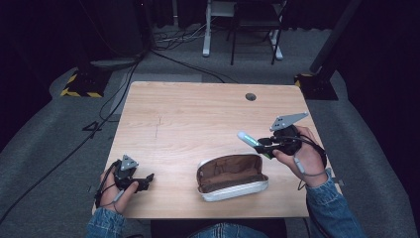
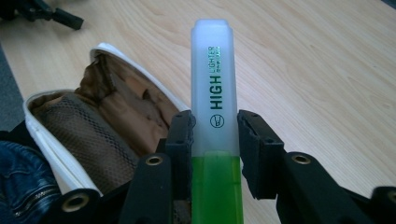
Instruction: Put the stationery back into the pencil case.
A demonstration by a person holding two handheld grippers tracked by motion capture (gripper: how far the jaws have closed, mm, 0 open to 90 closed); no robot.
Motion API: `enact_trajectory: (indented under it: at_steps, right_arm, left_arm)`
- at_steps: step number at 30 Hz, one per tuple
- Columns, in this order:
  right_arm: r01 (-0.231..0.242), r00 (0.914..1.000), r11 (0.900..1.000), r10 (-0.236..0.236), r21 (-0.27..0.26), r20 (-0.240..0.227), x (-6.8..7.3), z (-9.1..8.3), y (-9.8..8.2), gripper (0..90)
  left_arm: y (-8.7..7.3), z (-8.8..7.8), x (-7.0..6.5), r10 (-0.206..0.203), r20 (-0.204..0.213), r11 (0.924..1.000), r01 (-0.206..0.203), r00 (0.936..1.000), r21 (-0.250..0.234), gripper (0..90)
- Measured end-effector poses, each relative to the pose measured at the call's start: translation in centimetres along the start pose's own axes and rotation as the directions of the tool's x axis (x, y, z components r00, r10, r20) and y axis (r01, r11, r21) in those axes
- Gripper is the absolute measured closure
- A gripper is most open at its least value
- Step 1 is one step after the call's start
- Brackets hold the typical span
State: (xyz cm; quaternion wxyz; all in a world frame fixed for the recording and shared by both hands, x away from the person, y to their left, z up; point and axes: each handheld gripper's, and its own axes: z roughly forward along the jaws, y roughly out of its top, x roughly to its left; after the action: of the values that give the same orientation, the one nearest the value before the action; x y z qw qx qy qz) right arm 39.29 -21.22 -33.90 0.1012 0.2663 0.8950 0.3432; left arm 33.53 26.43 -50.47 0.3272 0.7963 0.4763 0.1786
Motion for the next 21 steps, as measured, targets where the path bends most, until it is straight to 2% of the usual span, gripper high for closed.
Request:
enact_trajectory:
  at_steps: [11,21]
  right_arm:
    - [0.077,0.9945,0.996,-0.073,0.044,-0.075,2.4,1.0,0.7,66.8]
    - [0.139,0.9836,0.988,-0.129,0.073,-0.126,3.8,1.9,1.1,66.8]
  left_arm:
    - [0.0,0.0,0.0,0.0,0.0,1.0,0.0,1.0,0.0,14.8]
    - [0.0,0.0,0.0,-0.001,0.0,1.0,0.001,1.0,-0.002,14.8]
